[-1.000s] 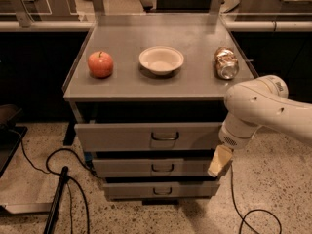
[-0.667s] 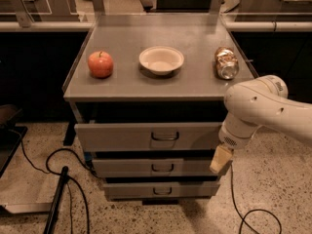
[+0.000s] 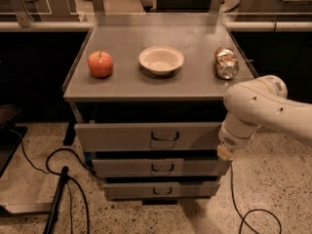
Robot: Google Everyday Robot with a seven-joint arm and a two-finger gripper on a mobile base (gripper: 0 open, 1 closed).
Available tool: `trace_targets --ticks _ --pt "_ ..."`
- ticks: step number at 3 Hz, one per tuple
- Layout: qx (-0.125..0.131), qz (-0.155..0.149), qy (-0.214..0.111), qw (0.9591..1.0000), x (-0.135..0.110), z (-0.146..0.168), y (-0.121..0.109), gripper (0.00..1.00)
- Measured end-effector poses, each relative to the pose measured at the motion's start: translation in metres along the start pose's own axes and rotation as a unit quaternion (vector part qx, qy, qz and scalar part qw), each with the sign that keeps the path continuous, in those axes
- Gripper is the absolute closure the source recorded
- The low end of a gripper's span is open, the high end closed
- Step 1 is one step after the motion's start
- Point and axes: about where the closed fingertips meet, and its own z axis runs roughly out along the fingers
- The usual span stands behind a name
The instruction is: Close top drawer
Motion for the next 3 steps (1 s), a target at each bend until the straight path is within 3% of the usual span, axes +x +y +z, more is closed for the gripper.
trace_targets --ticks 1,2,3 --pt "0.012 -0.003 0.008 0.9999 -0.008 0.007 -0.003 0.88" --pt "0.032 -0.009 0.015 0.9993 -0.025 0.015 -0.012 1.00" --pt "0.045 -0.013 0.017 0.9987 -0.036 0.020 -0.018 1.00"
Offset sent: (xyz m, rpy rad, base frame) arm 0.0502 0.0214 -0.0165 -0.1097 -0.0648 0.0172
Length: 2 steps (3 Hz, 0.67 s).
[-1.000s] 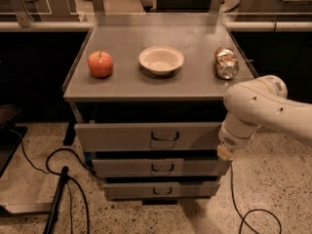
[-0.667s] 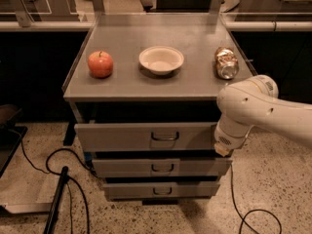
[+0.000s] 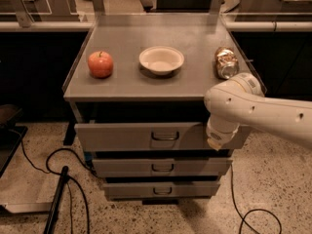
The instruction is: Close top drawer
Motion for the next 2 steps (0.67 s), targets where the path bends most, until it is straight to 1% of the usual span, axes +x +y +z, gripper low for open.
trace_targets --ticks 1,2 --pt "0.011 0.007 0.003 0.9999 -0.0023 0.0033 -0.0130 1.00" --pt "0.011 0.007 0.003 0.9999 -0.0023 0.0034 -0.0133 0.80"
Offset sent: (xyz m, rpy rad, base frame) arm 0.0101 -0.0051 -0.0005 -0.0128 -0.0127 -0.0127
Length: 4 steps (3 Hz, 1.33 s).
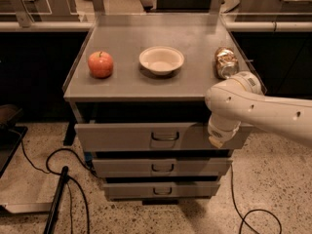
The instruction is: Close top drawer
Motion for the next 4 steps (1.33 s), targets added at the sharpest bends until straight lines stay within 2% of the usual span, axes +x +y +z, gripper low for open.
trace_targets --ticks 3,4 --pt "0.000 0.000 0.000 1.0000 0.0000 0.0000 0.0000 0.12" --pt "0.000 0.000 0.000 1.0000 0.0001 0.0001 0.0001 0.00"
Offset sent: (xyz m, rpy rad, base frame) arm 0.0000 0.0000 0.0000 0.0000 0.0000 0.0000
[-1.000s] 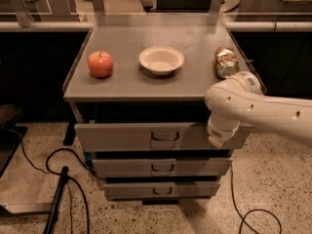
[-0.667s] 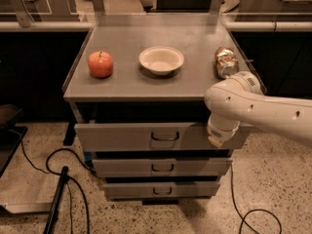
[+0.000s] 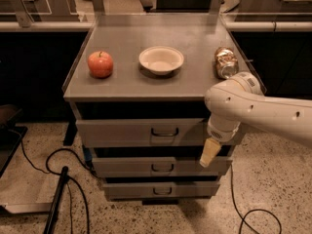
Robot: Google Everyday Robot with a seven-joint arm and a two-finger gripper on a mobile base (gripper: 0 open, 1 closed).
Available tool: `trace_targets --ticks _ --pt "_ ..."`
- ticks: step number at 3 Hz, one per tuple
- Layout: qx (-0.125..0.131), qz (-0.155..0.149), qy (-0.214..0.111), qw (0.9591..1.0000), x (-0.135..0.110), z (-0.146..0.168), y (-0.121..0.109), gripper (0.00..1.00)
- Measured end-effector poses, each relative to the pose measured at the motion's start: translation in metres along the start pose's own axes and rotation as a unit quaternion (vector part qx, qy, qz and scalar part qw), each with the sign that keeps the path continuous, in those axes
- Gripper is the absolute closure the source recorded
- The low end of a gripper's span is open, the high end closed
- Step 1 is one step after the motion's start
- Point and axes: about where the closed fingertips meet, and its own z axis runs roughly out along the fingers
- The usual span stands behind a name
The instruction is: Close top drawer
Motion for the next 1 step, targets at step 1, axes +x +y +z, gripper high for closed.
trace_targets --ticks 1 --pt "0.000 0.000 0.000 1.0000 0.0000 0.0000 0.0000 0.00"
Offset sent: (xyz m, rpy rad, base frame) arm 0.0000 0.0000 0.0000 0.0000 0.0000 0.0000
